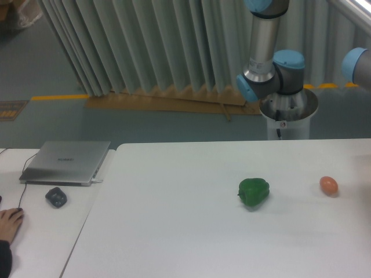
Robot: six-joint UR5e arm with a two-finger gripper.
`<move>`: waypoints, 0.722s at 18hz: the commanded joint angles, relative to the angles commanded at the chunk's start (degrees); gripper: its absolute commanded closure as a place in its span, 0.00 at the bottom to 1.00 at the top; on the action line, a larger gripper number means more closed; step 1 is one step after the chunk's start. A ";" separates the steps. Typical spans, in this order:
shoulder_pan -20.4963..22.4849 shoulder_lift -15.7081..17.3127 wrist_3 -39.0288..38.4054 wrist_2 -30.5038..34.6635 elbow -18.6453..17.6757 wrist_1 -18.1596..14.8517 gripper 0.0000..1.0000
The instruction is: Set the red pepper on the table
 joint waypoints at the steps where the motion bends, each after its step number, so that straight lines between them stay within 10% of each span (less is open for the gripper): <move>1: 0.09 0.01 0.00 -0.01 0.00 0.09 0.00; 13: 0.62 0.54 -6.32 -0.36 -1.85 2.29 0.00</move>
